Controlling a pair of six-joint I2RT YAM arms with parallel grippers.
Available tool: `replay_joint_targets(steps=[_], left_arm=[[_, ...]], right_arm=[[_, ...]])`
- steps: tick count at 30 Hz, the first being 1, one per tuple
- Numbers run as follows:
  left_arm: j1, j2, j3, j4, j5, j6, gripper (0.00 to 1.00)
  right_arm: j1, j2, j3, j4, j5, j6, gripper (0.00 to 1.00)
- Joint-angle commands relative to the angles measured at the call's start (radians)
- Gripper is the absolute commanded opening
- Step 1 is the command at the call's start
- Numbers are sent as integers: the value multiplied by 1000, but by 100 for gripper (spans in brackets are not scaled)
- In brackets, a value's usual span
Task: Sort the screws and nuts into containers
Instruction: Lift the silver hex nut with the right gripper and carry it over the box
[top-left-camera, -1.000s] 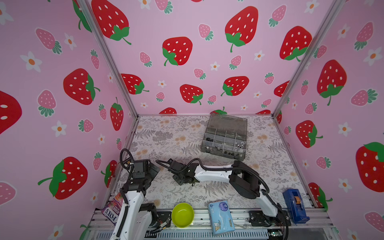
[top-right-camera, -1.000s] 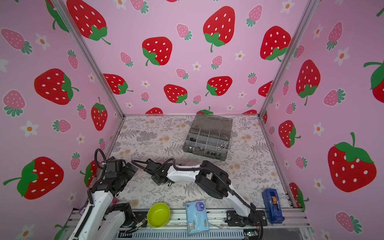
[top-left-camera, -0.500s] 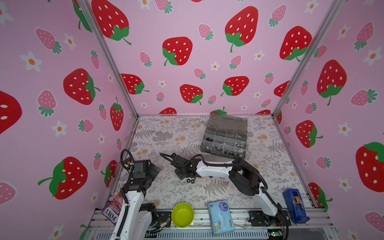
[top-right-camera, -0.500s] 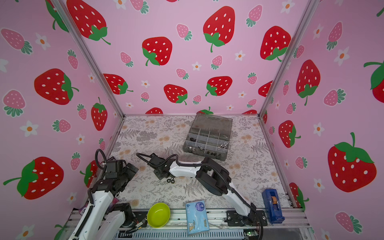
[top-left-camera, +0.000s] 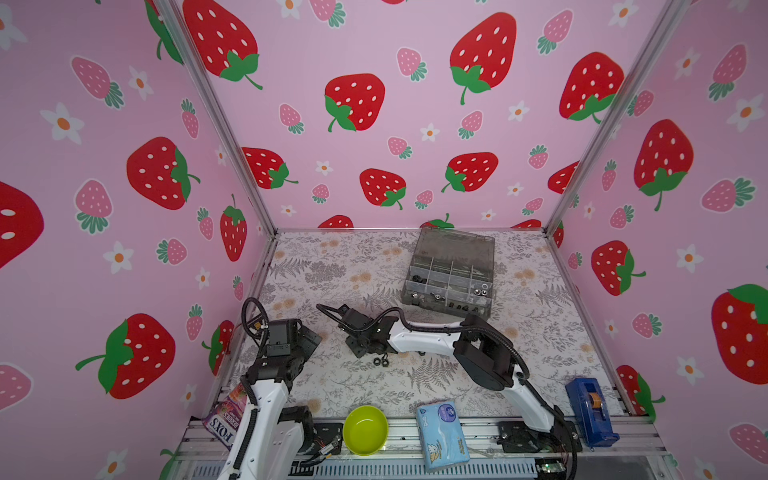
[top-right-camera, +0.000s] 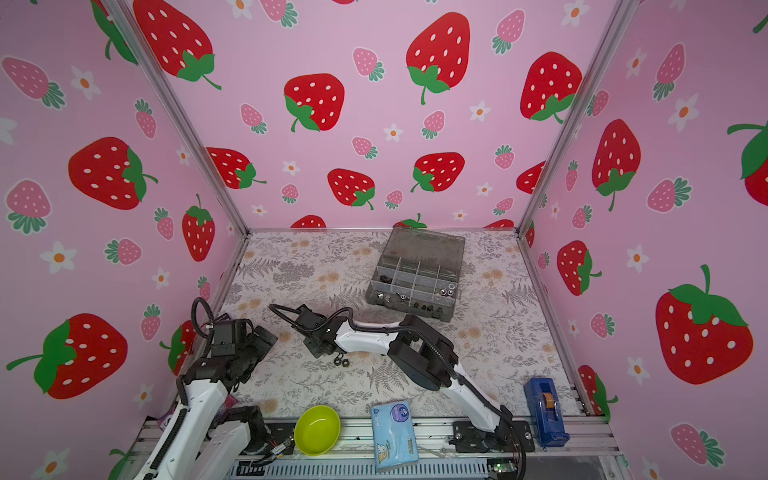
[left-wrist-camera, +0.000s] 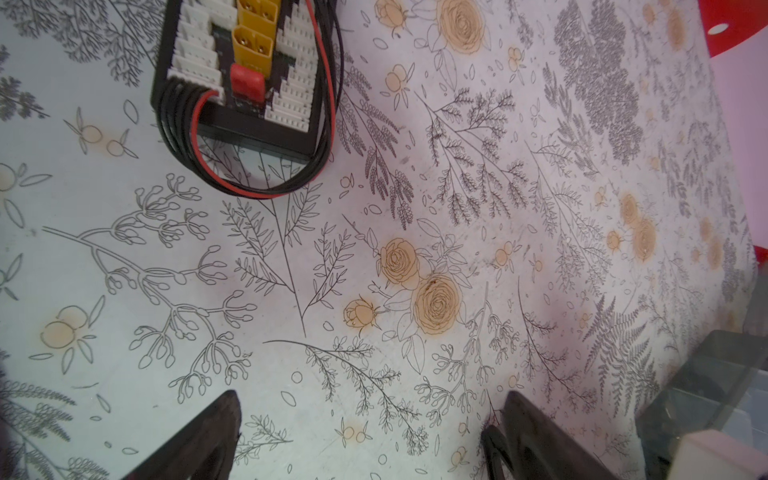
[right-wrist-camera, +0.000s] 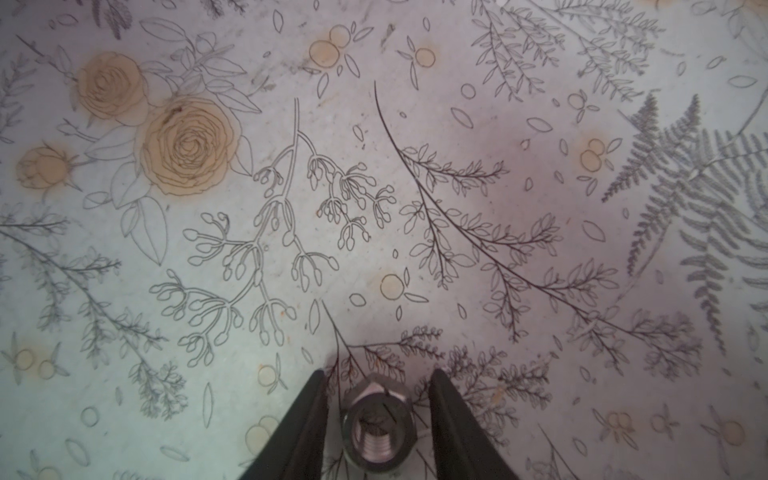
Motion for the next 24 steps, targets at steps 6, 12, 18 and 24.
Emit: replay_joint_targets(steps=[6,12,18,24], left_arm=[[7,-33,-19,4,3,3,99],[7,-32,-10,7,6,2,99],[7,-24,2,7,8,4,99],[7,-27,-1,6,8,0,99]], right_arm=[[-6,59,-60,-202,38,21,39],[-12,56,-70,-189,4,30,37],[-18,59,-67,-187,-21,38,33],[-19,42,-83,-199,-11,43,35]])
